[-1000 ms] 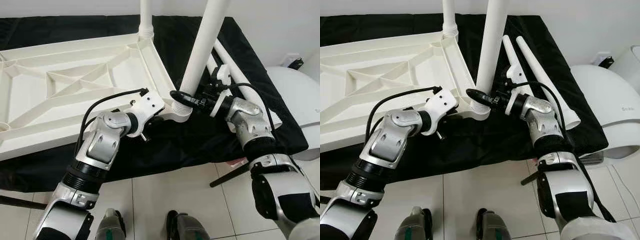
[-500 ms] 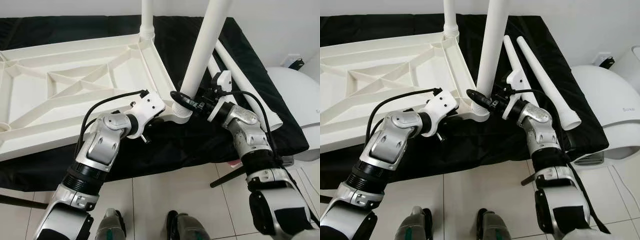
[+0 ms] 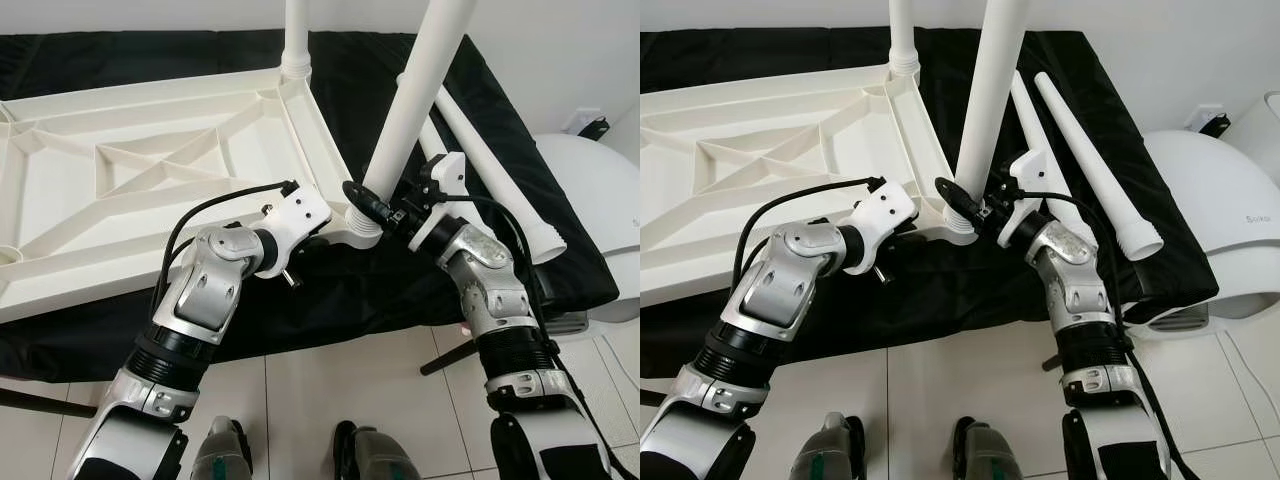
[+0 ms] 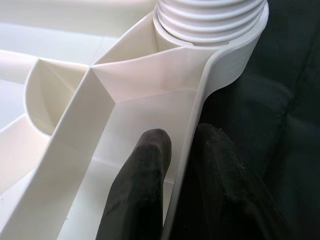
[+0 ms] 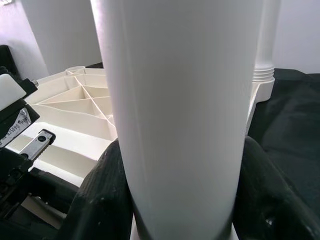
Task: Building children table
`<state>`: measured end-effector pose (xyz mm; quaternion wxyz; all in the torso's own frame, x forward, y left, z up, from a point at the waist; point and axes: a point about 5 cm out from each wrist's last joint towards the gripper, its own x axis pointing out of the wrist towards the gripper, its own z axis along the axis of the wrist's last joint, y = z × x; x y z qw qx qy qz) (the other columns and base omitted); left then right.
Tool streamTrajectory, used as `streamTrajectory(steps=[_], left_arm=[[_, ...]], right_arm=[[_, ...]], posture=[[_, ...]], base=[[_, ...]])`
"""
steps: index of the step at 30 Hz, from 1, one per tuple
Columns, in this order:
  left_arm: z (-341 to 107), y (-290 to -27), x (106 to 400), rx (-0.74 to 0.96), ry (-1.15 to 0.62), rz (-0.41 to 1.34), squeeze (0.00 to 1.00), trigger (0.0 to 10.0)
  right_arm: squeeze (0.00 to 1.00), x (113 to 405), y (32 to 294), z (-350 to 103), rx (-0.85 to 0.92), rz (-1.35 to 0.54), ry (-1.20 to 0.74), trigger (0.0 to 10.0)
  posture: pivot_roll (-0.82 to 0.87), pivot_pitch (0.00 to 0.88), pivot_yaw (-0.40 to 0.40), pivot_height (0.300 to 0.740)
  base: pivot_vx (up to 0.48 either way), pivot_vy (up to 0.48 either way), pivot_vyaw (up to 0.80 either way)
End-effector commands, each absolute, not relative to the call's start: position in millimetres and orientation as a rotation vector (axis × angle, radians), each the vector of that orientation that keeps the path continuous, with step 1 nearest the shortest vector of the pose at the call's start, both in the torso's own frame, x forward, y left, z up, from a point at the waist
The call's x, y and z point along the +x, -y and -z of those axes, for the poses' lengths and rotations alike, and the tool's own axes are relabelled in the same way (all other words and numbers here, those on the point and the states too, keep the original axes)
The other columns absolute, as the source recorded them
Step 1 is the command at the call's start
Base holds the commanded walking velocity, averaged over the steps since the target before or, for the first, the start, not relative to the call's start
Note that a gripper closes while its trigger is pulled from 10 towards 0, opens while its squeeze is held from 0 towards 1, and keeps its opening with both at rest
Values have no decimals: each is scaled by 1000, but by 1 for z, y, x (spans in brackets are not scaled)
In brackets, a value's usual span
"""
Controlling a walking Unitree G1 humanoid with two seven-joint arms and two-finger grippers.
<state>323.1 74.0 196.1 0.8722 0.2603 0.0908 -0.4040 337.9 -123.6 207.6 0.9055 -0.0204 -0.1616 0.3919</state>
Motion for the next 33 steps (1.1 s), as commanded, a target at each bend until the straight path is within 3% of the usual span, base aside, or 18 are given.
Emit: streamTrajectory(steps=[1, 33], left_arm=[[-219, -75, 326, 549, -66, 726, 0, 10000], [-224, -74, 327, 539, -55, 717, 0, 10000]], right_arm=[[0, 332, 114, -203, -28, -831, 323, 10000], [0, 317, 72, -193, 14, -305, 283, 10000]], posture=[[29, 192, -29, 740], [36, 192, -31, 740]], base=[[0, 0, 0], [0, 0, 0]])
